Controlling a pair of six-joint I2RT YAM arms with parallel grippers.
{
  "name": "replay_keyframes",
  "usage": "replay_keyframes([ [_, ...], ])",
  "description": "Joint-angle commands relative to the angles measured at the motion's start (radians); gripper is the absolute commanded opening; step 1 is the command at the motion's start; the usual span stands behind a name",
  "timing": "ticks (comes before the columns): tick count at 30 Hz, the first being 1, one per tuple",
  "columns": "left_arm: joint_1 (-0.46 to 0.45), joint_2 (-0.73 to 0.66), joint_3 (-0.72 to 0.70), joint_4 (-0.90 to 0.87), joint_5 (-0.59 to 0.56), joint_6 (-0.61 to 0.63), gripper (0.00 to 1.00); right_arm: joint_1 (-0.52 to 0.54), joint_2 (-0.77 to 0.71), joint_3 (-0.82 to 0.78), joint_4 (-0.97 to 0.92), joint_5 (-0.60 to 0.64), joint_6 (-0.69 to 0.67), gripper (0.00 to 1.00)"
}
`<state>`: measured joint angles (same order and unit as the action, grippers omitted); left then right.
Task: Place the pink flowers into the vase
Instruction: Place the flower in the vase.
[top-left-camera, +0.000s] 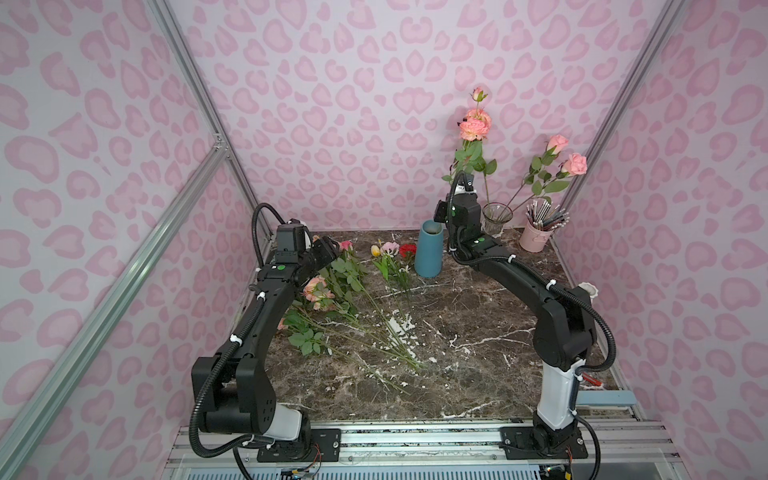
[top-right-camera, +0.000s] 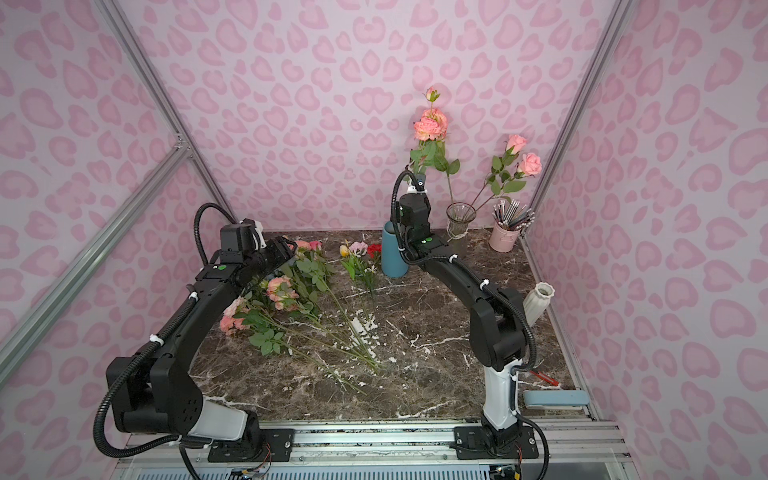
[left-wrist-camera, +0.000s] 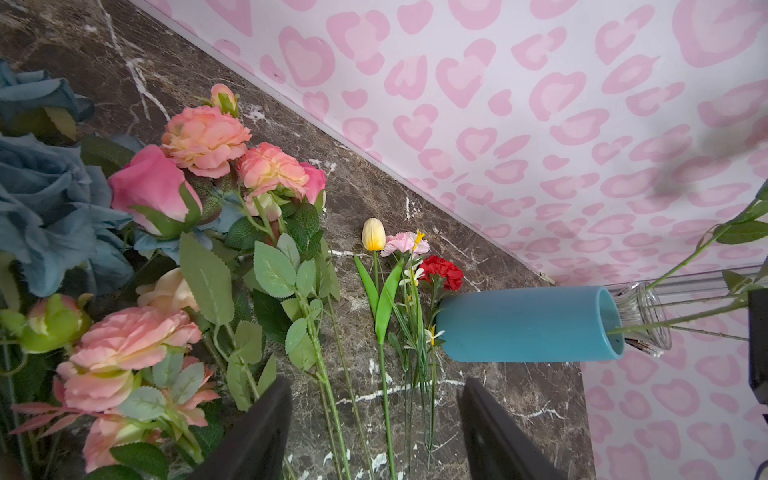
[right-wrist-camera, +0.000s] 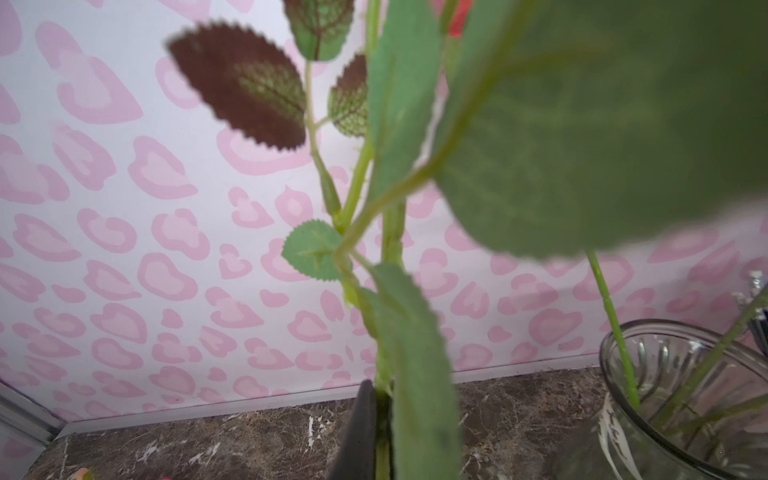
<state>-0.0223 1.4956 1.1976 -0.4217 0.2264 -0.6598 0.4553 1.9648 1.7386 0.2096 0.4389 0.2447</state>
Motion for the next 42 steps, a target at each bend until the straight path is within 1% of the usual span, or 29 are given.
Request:
replay_keyframes([
  [1,0.002,-0.006,-0.001,0.045,-0.004,0.000,0.68,0.005,0.009,0.002,0.034,-0.008,0.011,0.00],
  [3,0.002,-0.006,-0.003,0.046,-0.006,0.000,0.68,0.005,0.011,-0.002,0.031,-0.004,0.013,0.00],
  [4,0.002,-0.006,-0.003,0.045,-0.006,0.000,0.68,0.004,0.012,-0.004,0.030,-0.002,0.014,0.02],
  [9,0.004,-0.009,-0.004,0.046,-0.009,0.000,0.70,0.009,0.000,-0.021,0.020,0.010,0.015,0.18],
  [15,0.007,-0.011,-0.004,0.038,-0.028,-0.001,0.71,0.023,-0.056,-0.068,0.006,0.024,0.000,0.39],
  [18,0.011,-0.011,-0.006,0.035,-0.040,-0.007,0.71,0.031,-0.092,-0.101,-0.018,0.018,-0.009,0.45],
  [23,0.013,-0.017,-0.006,0.024,-0.077,-0.008,0.69,0.040,-0.167,-0.155,-0.139,-0.004,0.034,0.48],
  [28,0.007,-0.036,-0.009,-0.002,-0.152,-0.011,0.68,0.047,-0.250,-0.230,-0.257,-0.052,0.083,0.47],
  [29,0.002,-0.041,-0.009,-0.014,-0.171,-0.017,0.66,0.046,-0.269,-0.247,-0.281,-0.065,0.092,0.47],
  [32,-0.017,-0.059,-0.014,-0.042,-0.210,-0.038,0.51,0.047,-0.325,-0.295,-0.337,-0.121,0.109,0.46],
  [33,-0.020,-0.070,-0.023,-0.051,-0.216,-0.047,0.49,0.046,-0.342,-0.307,-0.353,-0.137,0.113,0.46],
  [37,-0.039,-0.138,-0.089,-0.084,-0.232,-0.098,0.50,0.049,-0.419,-0.368,-0.397,-0.195,0.133,0.45],
  [39,-0.071,-0.174,-0.106,-0.109,-0.260,-0.117,0.50,0.048,-0.471,-0.439,-0.389,-0.215,0.142,0.45],
  [42,-0.150,-0.221,-0.124,-0.152,-0.315,-0.158,0.52,0.048,-0.548,-0.521,-0.365,-0.249,0.155,0.45],
])
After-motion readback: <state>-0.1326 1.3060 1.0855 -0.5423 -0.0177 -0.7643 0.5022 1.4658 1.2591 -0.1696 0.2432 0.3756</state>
